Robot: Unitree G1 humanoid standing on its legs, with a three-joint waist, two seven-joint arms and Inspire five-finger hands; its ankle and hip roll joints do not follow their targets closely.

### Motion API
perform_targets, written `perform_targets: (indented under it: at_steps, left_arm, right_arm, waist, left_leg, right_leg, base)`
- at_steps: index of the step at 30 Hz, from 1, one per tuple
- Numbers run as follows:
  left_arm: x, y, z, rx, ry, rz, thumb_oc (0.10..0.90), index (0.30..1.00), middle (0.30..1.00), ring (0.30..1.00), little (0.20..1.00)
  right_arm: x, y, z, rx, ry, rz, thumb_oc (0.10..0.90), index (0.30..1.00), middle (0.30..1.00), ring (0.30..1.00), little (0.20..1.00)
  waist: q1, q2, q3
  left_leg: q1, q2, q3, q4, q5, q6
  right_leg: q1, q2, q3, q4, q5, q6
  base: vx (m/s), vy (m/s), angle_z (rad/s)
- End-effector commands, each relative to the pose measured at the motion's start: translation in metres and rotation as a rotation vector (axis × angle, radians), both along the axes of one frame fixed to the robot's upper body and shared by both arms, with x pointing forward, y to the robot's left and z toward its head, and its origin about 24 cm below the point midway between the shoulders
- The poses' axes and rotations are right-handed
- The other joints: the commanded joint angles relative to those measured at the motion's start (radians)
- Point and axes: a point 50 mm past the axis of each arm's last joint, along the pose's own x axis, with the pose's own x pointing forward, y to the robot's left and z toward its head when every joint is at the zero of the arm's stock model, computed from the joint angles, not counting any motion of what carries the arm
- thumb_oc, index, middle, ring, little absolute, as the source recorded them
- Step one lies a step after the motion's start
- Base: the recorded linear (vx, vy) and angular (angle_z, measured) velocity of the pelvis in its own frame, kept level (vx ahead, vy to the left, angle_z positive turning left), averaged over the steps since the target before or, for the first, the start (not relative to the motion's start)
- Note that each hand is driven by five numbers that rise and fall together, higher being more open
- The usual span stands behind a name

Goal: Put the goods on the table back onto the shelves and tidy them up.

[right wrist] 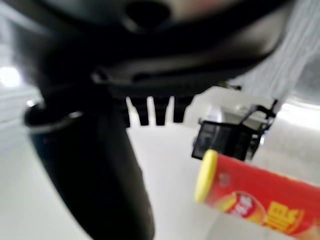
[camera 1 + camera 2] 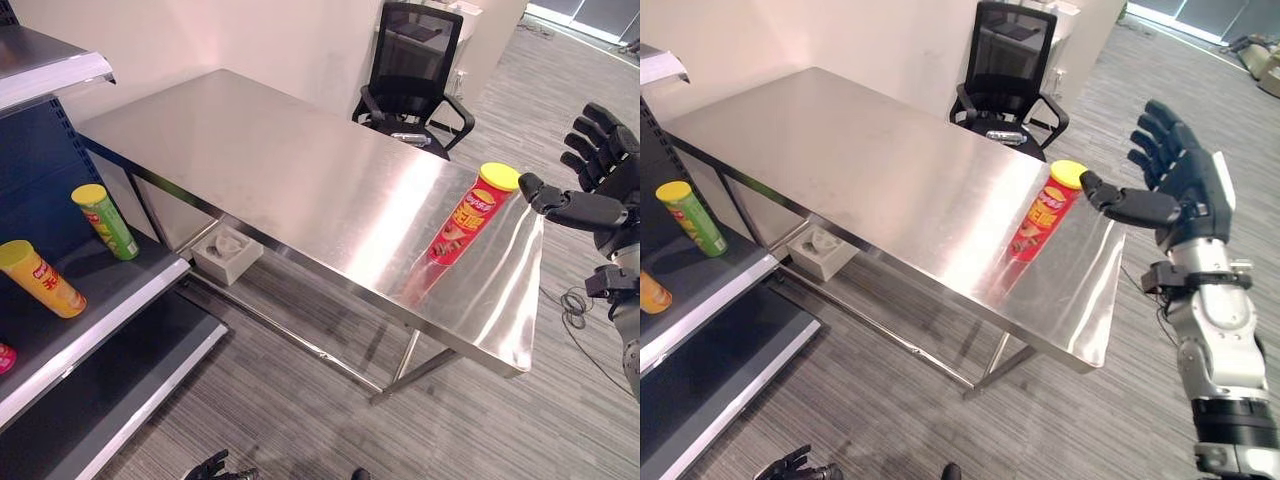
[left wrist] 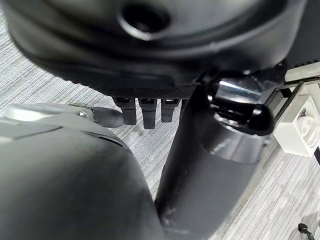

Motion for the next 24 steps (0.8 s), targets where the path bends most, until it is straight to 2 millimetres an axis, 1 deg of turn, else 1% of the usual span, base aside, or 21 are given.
perform_targets:
  at_steps: [1,6,11,21,24]
  left_arm:
    - [0.009,0.000,0.002,0.021,-0.028,-0.081,0.800,0.900,0.900,0.900,0.900]
    - [0.008,0.001,0.002,0.028,-0.020,-0.088,0.800,0.900,0.900,0.900,0.900]
    - [0.009,0.001,0.002,0.037,-0.016,-0.103,0.800,0.900,0.900,0.900,0.900]
    - [0.010,0.001,0.001,0.041,-0.007,-0.120,0.800,0.900,0.900,0.900,0.900]
    - [0.009,0.001,0.001,0.045,-0.003,-0.114,0.800,0.900,0.900,0.900,0.900]
  right_arm:
    - [-0.007,-0.009,0.066,-0.167,-0.192,-0.062,0.800,0.900,0.900,0.900,0.900]
    - [-0.007,-0.011,0.064,-0.201,-0.177,-0.102,0.800,0.900,0.900,0.900,0.900]
    - [-0.004,-0.014,0.058,-0.231,-0.136,-0.137,0.800,0.900,0.900,0.900,0.900]
    - [0.014,-0.012,0.041,-0.164,-0.072,-0.137,0.800,0.900,0.900,0.900,0.900]
    - [0.019,-0.011,0.041,-0.153,-0.071,-0.146,0.800,0.900,0.900,0.900,0.900]
  waist:
    - [0.032,0.004,-0.019]
    - [0.034,0.004,-0.017]
    - [0.039,0.003,-0.013]
    - [0.057,0.000,-0.005]
    - [0.060,0.000,-0.003]
  left_leg:
    - [-0.022,-0.029,-0.025,0.003,-0.036,0.034]
    - [-0.024,-0.029,-0.031,0.003,-0.035,0.034]
    - [-0.030,-0.029,-0.036,0.003,-0.033,0.033]
    - [-0.037,-0.031,-0.046,0.003,-0.028,0.032]
    - [-0.037,-0.032,-0.051,0.003,-0.029,0.033]
  right_leg:
    - [0.058,0.027,-0.060,0.006,-0.080,0.036]
    - [0.058,0.028,-0.066,0.006,-0.081,0.036]
    - [0.057,0.028,-0.070,0.006,-0.081,0.034]
    - [0.057,0.028,-0.081,0.006,-0.081,0.034]
    - [0.059,0.028,-0.084,0.006,-0.081,0.033]
  base:
    - [0.00,0.000,0.00]
    - [0.00,-0.002,0.02]
    - [0.00,-0.003,0.05]
    - [0.00,-0.001,0.05]
    - [0.00,0.002,0.01]
